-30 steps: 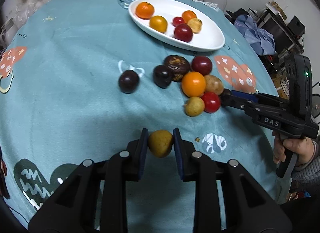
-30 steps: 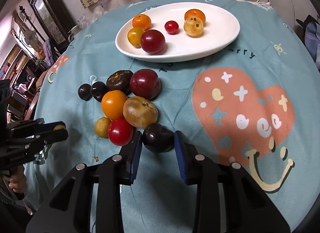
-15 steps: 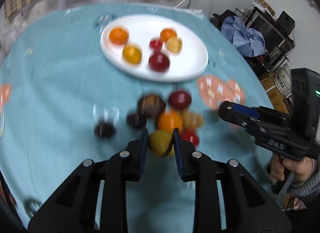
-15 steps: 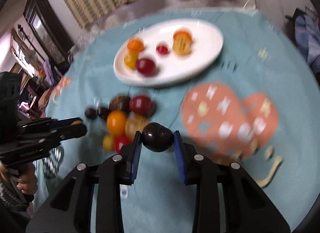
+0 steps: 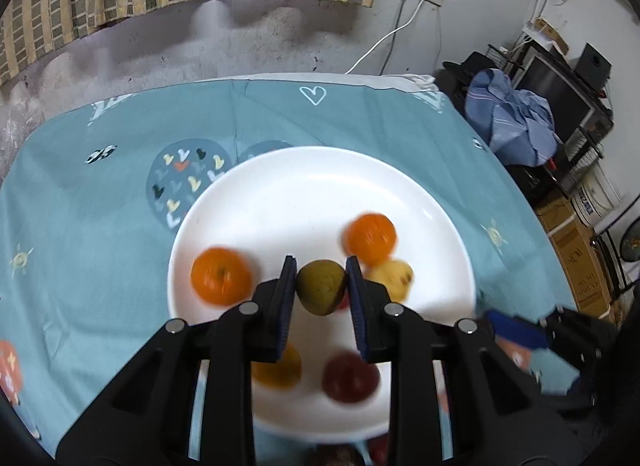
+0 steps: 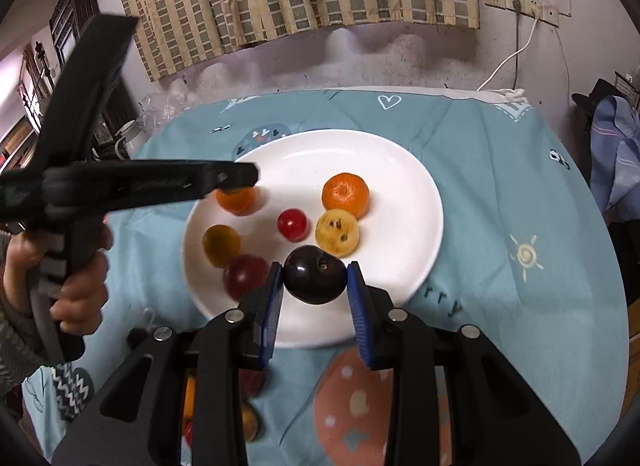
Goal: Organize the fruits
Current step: 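Carry both fruits onto the white plate and open both tools, then grasp a dark plum with the left tool while the right tool grasps a brown round fruit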
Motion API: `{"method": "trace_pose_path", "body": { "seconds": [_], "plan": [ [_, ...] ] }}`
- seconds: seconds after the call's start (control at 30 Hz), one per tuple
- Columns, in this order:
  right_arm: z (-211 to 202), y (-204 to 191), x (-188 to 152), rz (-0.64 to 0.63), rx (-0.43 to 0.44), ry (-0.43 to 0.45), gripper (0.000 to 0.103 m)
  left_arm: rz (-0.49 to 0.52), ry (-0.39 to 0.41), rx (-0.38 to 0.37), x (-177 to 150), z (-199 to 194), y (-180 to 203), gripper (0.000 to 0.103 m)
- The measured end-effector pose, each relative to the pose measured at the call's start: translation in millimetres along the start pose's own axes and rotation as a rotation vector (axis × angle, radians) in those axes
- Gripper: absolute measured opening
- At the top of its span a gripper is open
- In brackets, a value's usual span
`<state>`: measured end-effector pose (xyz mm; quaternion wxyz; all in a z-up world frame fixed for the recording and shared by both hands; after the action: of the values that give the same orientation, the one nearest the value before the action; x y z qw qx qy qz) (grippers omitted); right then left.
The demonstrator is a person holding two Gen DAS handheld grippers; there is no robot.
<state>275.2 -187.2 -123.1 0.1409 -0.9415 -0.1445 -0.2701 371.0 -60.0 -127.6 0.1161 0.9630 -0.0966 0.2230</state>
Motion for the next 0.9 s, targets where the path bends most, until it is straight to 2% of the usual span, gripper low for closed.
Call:
{"method": "trace_pose_path", "body": {
  "seconds": [0.03, 0.07, 0.1, 0.13, 0.27, 0.37, 0.5, 0.67, 0.73, 0.9],
  "plan": [
    [3.8, -0.5, 0.0, -0.004, 0.001, -0.007, 0.033, -0.002, -0.003, 0.005, 3.3, 6.2, -0.8, 0.026],
    [8.4, -0.1, 0.5, -0.002, 0.001, -0.019, 0.037, -0.003, -0.003, 0.014, 6.9, 12.6, -2.4, 0.032],
    [11.8, 1.6, 0.7, 0.005, -0.008, -0.028, 0.045, -0.005, -0.004, 0.018, 7.9, 15.8, -3.8, 0.039],
    [11.8, 3.8, 1.3, 0.014, -0.019, -0.010, 0.062, -0.009, 0.001, 0.024, 7.8, 17.5, -4.7, 0.051],
    [9.4, 6.8, -0.2, 0.031, -0.011, 0.015, 0.062, -0.020, 0.015, 0.020, 4.0, 14.1, -10.1, 0.053],
    [-1.4, 5.8, -5.5, 0.054, 0.012, 0.023, 0.062, -0.050, 0.032, 0.028, -10.9, -3.3, -22.0, 0.053],
    [-26.6, 3.7, -32.8, 0.095, 0.025, 0.026, 0.062, -0.106, 0.032, 0.056, -55.6, -37.1, -49.0, 0.053],
    [-45.3, 2.2, -78.4, 0.178, 0.064, -0.023, 0.062, -0.163, -0.033, 0.110, -130.9, -58.9, -78.1, 0.053],
    [-52.5, 0.2, -95.8, 0.194, 0.060, -0.044, 0.062, -0.177, -0.061, 0.117, -160.1, -63.1, -80.7, 0.053],
    [-65.2, -10.0, -122.1, 0.187, 0.054, -0.085, 0.062, -0.126, -0.085, 0.150, -199.8, -60.7, -63.8, 0.053]
  ]
}}
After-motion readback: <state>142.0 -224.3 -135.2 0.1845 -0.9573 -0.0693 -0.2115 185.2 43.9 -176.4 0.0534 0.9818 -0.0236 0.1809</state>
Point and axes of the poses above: each gripper's, at about its wrist camera, not at the fingertips, and z roughly the way its jaws point, y to its right, x to its top, the point moved 7 cm from there along z, roughly the way its jaws point, and after that the axes turned 8 degrees about -y, right-handed, at the moved point
